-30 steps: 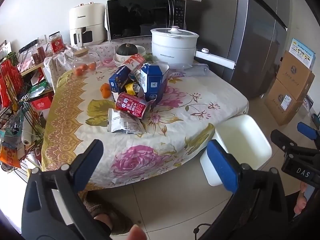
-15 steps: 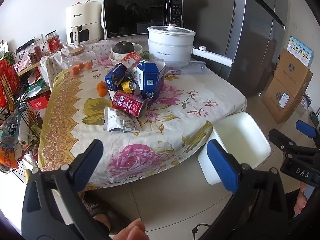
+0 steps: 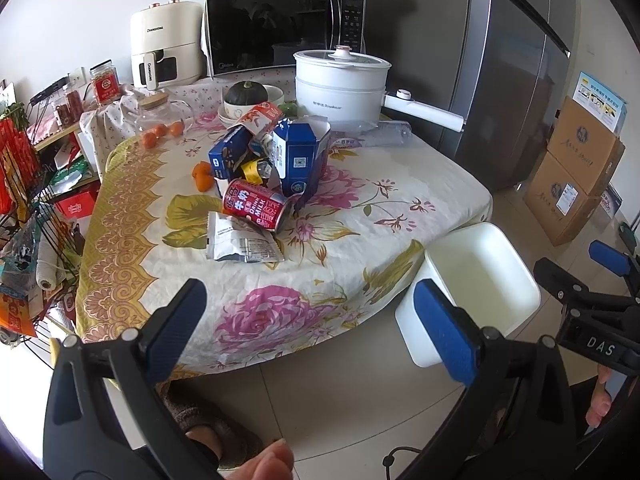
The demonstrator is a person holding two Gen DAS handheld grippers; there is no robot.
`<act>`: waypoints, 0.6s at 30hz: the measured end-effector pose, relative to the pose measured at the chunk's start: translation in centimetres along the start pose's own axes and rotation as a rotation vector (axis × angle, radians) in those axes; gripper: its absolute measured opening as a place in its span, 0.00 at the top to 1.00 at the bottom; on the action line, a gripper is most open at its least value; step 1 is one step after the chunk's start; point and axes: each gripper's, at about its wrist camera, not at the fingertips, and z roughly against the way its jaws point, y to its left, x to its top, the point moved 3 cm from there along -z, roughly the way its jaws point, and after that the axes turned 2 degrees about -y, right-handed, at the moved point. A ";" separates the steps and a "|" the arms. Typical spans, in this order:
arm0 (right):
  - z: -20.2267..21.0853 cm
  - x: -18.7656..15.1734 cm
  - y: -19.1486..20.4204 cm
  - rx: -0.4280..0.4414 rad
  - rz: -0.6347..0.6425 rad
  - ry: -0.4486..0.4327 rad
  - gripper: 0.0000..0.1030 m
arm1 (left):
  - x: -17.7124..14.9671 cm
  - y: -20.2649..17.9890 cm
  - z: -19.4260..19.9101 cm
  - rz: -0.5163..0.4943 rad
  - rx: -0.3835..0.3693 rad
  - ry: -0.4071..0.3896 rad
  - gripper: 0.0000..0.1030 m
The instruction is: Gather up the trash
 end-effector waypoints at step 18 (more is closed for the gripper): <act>0.0 0.1 0.0 0.000 0.002 0.001 0.00 | -0.1 -0.4 -0.1 -0.004 -0.007 0.010 0.00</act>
